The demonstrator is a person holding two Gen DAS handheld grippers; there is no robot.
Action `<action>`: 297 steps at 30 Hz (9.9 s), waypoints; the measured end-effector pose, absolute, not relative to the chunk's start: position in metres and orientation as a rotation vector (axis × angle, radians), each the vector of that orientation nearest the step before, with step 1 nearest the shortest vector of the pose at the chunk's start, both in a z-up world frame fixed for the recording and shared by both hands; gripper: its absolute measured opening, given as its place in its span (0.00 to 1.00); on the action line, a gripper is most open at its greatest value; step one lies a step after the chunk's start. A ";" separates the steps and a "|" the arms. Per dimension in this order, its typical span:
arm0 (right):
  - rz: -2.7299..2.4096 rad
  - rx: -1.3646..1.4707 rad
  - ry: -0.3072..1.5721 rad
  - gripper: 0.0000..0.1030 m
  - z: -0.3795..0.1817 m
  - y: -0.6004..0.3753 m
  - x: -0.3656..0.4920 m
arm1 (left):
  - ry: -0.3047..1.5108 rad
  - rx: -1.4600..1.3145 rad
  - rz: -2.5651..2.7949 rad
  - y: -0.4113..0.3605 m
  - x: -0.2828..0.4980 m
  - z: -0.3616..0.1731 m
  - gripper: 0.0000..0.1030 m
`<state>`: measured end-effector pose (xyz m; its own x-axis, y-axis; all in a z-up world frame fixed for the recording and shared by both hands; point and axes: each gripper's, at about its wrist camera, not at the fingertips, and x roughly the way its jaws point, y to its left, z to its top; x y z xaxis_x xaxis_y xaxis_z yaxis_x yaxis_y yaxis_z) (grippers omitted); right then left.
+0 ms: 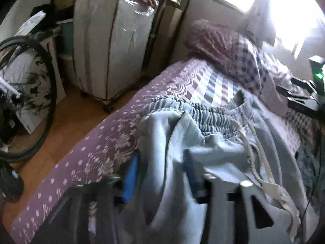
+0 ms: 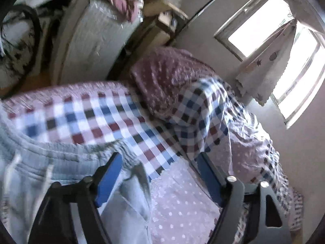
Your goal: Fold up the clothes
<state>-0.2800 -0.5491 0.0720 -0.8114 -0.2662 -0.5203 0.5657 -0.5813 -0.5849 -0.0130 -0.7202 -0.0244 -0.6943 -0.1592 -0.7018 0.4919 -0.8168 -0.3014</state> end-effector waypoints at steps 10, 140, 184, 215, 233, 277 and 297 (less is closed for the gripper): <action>-2.271 0.384 0.668 0.84 0.198 -0.402 -0.145 | 0.752 0.681 -2.590 -0.654 0.100 0.025 0.76; -2.269 1.009 0.920 0.58 0.064 0.157 0.131 | 1.078 0.536 -3.011 -0.208 0.154 0.054 0.83; -2.023 0.704 0.180 0.60 0.020 -0.022 0.209 | 1.198 1.083 -2.611 -0.268 0.295 -0.144 0.83; -2.004 0.710 0.195 0.60 0.016 -0.031 0.208 | 0.978 1.160 -2.669 -0.252 0.285 -0.167 0.80; -1.992 0.724 0.199 0.60 0.013 -0.039 0.206 | 1.102 1.237 -2.764 -0.250 0.275 -0.163 0.46; -1.799 0.686 0.504 0.60 -0.018 -0.043 0.352 | 1.150 0.864 -3.283 -0.254 0.231 0.073 0.00; -1.852 0.915 0.610 0.60 -0.072 -0.037 0.319 | 0.980 0.891 -3.022 -0.253 0.259 -0.039 0.73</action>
